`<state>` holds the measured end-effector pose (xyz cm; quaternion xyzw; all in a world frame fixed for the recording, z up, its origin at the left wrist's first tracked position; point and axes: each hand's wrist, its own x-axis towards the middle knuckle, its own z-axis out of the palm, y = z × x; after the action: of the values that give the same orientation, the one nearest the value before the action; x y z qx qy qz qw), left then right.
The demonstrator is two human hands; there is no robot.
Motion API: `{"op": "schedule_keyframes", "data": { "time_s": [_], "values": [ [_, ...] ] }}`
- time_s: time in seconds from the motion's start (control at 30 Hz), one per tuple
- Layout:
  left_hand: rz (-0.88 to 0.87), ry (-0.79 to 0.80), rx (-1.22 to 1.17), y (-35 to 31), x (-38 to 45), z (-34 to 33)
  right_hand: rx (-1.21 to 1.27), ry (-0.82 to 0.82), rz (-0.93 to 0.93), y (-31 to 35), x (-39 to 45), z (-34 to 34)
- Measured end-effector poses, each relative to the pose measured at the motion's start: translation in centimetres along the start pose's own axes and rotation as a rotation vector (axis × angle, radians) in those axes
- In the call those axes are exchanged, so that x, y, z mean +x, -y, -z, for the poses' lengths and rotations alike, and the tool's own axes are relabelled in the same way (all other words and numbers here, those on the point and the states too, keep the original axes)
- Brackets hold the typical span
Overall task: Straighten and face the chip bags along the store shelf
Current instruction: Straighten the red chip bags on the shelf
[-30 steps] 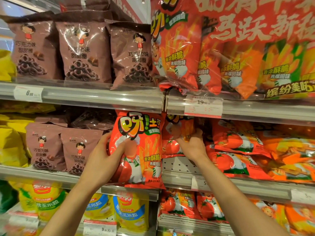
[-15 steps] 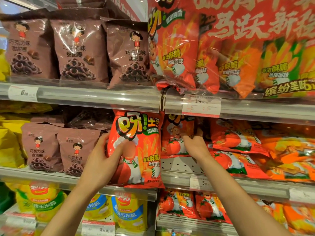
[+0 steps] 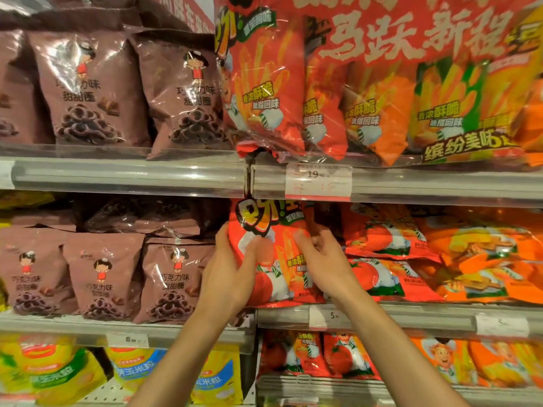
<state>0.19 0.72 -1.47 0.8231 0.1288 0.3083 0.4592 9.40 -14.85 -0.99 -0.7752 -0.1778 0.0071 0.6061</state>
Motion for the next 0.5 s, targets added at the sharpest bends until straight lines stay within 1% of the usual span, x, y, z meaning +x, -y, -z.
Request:
{"op": "schedule_keyframes", "data": {
  "time_s": [0.07,0.13,0.27,0.33,0.5],
  "values": [
    [-0.015,0.031,-0.007,-0.4,1.1,-1.1,0.012,-0.057,0.0,0.0,1.0,0.2],
    [-0.004,0.064,-0.067,-0.3,2.1,-2.2,-0.01,-0.101,-0.002,0.1,1.9,0.3],
    [0.023,0.12,-0.155,0.0,3.1,-3.3,-0.044,-0.125,-0.021,0.1,2.9,0.5],
    [0.017,0.136,-0.183,0.4,3.0,-3.4,-0.059,-0.131,-0.006,0.1,2.5,0.5],
    [0.004,0.153,-0.232,2.0,1.3,-3.8,-0.151,-0.07,0.014,-0.7,0.8,0.5]
  ]
}}
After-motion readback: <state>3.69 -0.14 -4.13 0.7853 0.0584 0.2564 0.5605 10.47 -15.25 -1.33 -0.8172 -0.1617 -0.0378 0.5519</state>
